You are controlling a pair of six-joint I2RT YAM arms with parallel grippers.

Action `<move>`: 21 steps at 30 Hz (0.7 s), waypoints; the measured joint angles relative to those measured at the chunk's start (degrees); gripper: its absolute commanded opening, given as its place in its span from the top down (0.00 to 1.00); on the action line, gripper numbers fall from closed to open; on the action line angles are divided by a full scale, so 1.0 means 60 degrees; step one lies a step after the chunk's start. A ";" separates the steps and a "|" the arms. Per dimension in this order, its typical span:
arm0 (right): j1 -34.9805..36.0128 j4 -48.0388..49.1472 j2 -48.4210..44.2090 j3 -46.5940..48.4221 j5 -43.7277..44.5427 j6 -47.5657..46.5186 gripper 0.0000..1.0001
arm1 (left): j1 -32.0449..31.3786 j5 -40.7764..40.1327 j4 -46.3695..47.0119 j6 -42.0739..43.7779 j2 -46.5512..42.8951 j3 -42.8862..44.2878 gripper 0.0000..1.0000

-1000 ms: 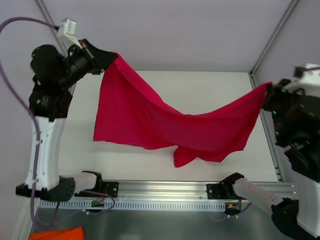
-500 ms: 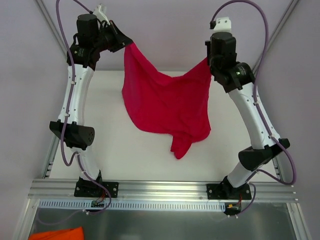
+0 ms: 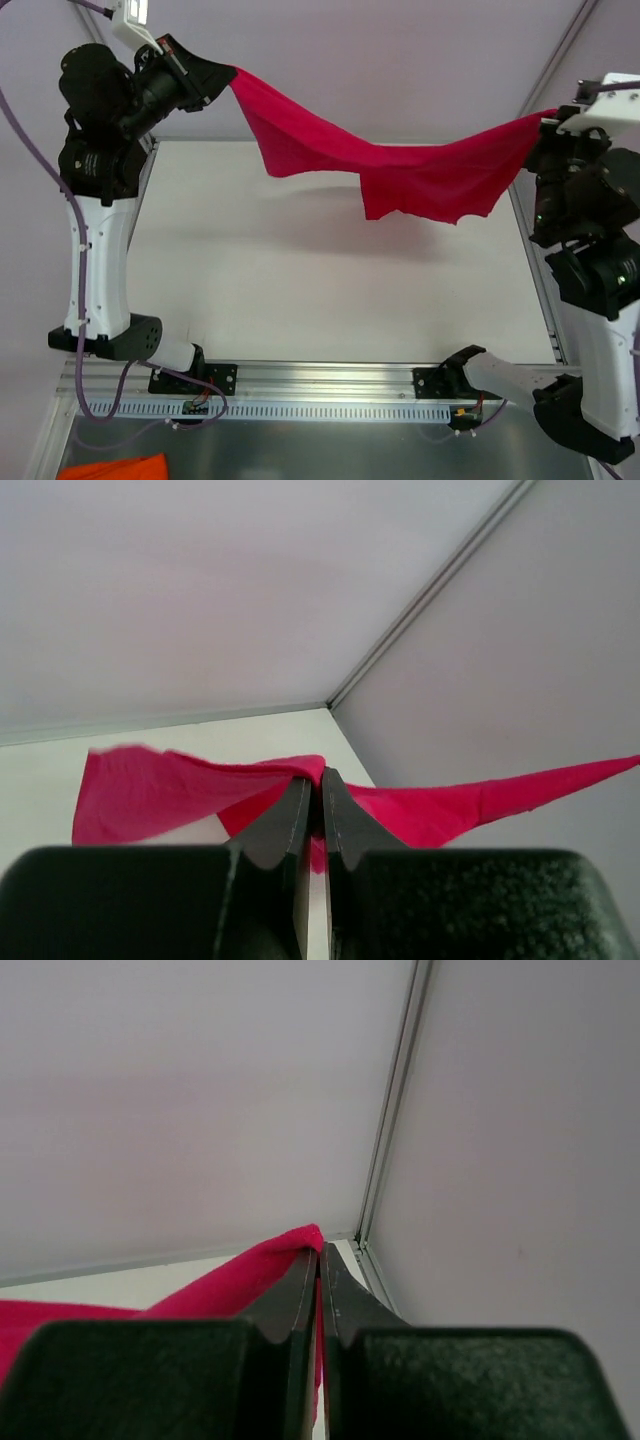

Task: Fold and stack the t-shirts
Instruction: Flatten out the tshirt

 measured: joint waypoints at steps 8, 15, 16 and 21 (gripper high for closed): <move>0.0066 -0.1155 -0.1749 -0.0579 -0.0342 0.0703 0.99 | -0.0109 0.0732 0.0168 0.0171 -0.2087 -0.1202 1.00; 0.0069 -0.2922 -0.2237 -0.0579 -0.1417 0.1953 0.99 | -0.0117 0.1362 0.0146 0.0255 -0.2907 -0.1406 1.00; 0.0069 -0.3111 -0.2295 -0.0579 -0.1574 0.2062 0.99 | -0.0117 0.1453 0.0146 0.0259 -0.2976 -0.1413 1.00; 0.0080 -0.3515 -0.2976 -0.1093 -0.2113 0.2357 0.99 | -0.0117 0.1880 0.0164 0.0259 -0.3078 -0.1413 1.00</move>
